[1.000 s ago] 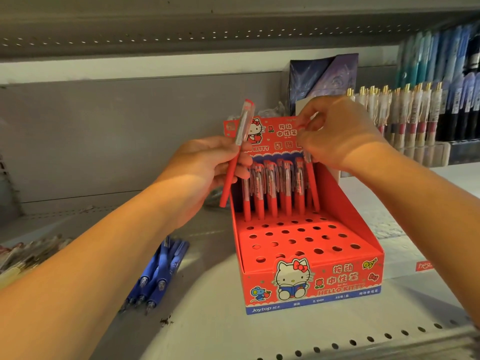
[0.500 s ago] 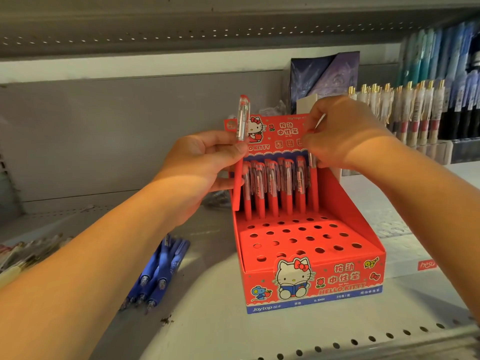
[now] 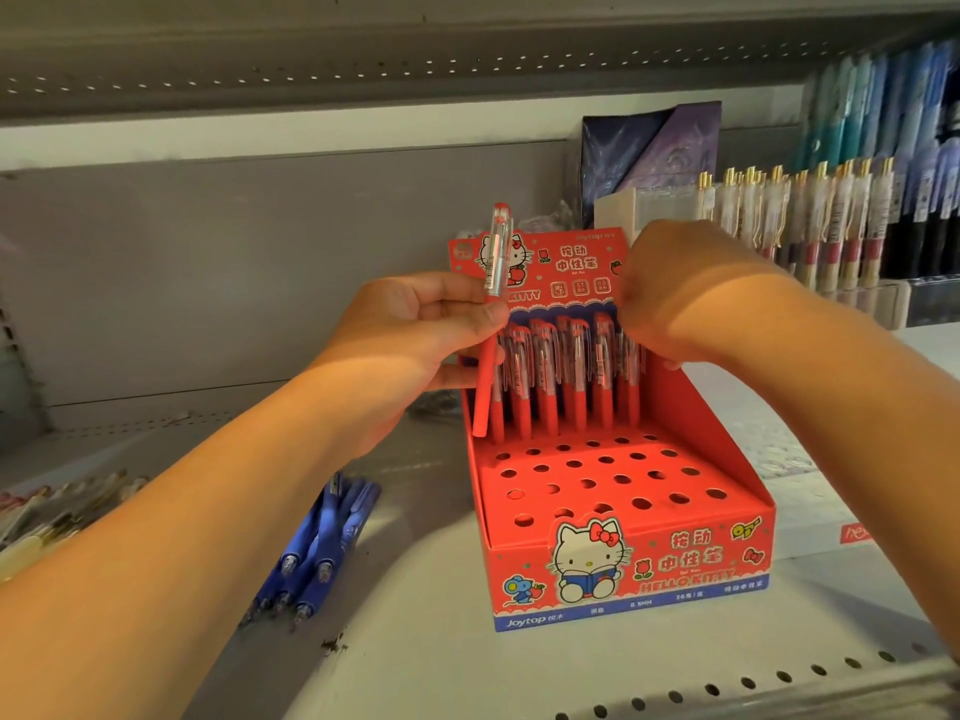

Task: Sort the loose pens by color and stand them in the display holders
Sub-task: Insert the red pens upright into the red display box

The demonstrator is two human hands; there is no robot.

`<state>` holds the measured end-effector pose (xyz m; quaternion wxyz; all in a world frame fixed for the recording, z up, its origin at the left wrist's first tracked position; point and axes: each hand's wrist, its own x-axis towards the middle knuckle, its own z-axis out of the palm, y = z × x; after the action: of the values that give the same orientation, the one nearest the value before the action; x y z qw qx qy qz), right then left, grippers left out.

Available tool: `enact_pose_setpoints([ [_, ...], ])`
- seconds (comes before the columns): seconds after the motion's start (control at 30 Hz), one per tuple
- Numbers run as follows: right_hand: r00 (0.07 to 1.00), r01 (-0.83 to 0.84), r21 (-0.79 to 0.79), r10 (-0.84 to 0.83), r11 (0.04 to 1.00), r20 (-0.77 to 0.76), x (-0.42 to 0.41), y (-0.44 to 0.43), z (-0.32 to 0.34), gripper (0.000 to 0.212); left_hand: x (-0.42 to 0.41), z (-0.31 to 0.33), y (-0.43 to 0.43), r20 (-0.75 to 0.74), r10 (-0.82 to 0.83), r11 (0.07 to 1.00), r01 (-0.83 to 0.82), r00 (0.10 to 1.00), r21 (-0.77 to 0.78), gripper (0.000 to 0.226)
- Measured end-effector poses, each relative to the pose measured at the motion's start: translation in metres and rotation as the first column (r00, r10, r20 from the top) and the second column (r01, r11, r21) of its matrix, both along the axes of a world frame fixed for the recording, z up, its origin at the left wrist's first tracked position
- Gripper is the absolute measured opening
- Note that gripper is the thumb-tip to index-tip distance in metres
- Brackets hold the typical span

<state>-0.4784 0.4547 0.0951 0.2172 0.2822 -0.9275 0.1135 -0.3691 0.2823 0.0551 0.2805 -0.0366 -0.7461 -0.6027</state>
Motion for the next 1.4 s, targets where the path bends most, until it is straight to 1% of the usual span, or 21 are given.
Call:
enact_pose_setpoints([
  [0.03,0.998,-0.061,-0.099,0.059,0.993,-0.022,0.0,-0.001,0.0,0.002,0.0,0.0,0.0,0.004,-0.01,1.0,0.01,1.0,-0.007,0.007],
  [0.07,0.99,-0.138,-0.211,0.135,0.968,-0.029,0.0,-0.003,0.0,0.009,0.0,-0.001,0.0,0.005,-0.019,1.0,0.019,1.0,-0.013,0.007],
  [0.1,0.968,-0.239,-0.354,0.249,0.904,-0.02,0.003,-0.004,0.0,0.015,0.0,-0.001,0.0,0.004,-0.028,0.999,0.028,1.0,-0.017,0.008],
  [0.13,0.91,-0.343,-0.52,0.415,0.782,0.024,0.007,-0.008,-0.002,0.017,0.0,-0.001,0.001,0.001,-0.035,0.999,0.035,0.999,-0.018,0.008],
  [0.17,0.827,-0.386,-0.665,0.559,0.639,0.058,0.014,-0.01,-0.004,0.018,0.001,-0.001,0.001,-0.001,-0.042,0.999,0.042,0.999,-0.019,0.008],
  [0.2,0.743,-0.397,-0.754,0.666,0.524,0.072,0.018,-0.011,-0.005,0.017,0.001,-0.001,0.001,-0.002,-0.046,0.999,0.045,0.999,-0.023,0.01],
  [0.23,0.683,-0.391,-0.8,0.726,0.455,0.079,0.022,-0.011,-0.005,0.015,0.001,-0.001,0.001,-0.001,-0.046,0.998,0.046,0.999,-0.031,0.014],
  [0.27,0.646,-0.392,-0.82,0.759,0.418,0.079,0.022,-0.011,-0.006,0.012,0.001,-0.001,0.002,0.003,-0.043,0.998,0.043,0.999,-0.041,0.016],
  [0.4,0.594,-0.379,-0.848,0.8,0.371,0.085,0.023,-0.012,-0.008,0.015,0.002,-0.001,0.003,0.016,-0.023,0.996,0.025,1.0,-0.085,0.025],
  [0.6,0.481,-0.35,-0.88,0.868,0.322,0.126,0.019,-0.016,-0.012,0.01,0.002,-0.003,0.006,0.017,0.007,0.987,-0.005,1.0,-0.163,0.013],
  [0.7,0.462,-0.315,-0.905,0.879,0.285,0.116,0.018,-0.017,-0.012,0.009,0.002,-0.002,0.007,-0.027,0.033,0.984,-0.037,0.999,-0.173,0.01],
  [0.73,0.459,-0.298,-0.917,0.882,0.266,0.107,0.017,-0.017,-0.012,0.01,0.002,-0.001,0.006,-0.041,0.066,0.977,-0.073,0.997,-0.2,0.008],
  [0.8,0.468,-0.267,-0.933,0.879,0.241,0.093,0.015,-0.019,-0.013,0.013,0.0,0.001,0.003,-0.075,0.178,0.948,-0.192,0.981,-0.255,0.012],
  [0.87,0.495,-0.256,-0.935,0.864,0.244,0.089,0.013,-0.021,-0.014,0.015,-0.002,0.003,-0.003,-0.094,0.319,0.913,-0.332,0.943,-0.236,0.016],
  [0.9,0.51,-0.258,-0.931,0.855,0.258,0.095,0.012,-0.023,-0.016,0.016,-0.004,0.004,-0.006,-0.072,0.383,0.895,-0.39,0.921,-0.216,0.014],
  [0.97,0.545,-0.279,-0.912,0.831,0.3,0.107,0.01,-0.026,-0.02,0.02,-0.005,0.004,-0.011,0.066,0.458,0.879,-0.44,0.886,-0.184,0.012],
  [1.0,0.559,-0.296,-0.9,0.822,0.319,0.107,0.009,-0.028,-0.022,0.022,-0.005,0.002,-0.012,0.168,0.455,0.887,-0.429,0.874,-0.17,0.015],
  [1.07,0.576,-0.337,-0.877,0.812,0.342,0.095,0.007,-0.03,-0.026,0.024,-0.004,-0.002,-0.012,0.347,0.391,0.92,-0.362,0.853,-0.147,0.016],
  [1.13,0.59,-0.363,-0.863,0.803,0.35,0.078,0.005,-0.031,-0.028,0.025,-0.002,-0.005,-0.009,0.438,0.297,0.955,-0.266,0.848,-0.132,0.016],
  [1.27,0.596,-0.367,-0.867,0.801,0.337,0.059,0.001,-0.034,-0.03,0.025,0.0,-0.006,-0.006,0.453,0.177,0.984,-0.143,0.874,-0.109,0.015],
  [1.4,0.582,-0.358,-0.875,0.811,0.325,0.063,0.0,-0.035,-0.031,0.024,0.002,-0.006,-0.003,0.444,0.182,0.981,-0.129,0.877,-0.147,0.023],
])
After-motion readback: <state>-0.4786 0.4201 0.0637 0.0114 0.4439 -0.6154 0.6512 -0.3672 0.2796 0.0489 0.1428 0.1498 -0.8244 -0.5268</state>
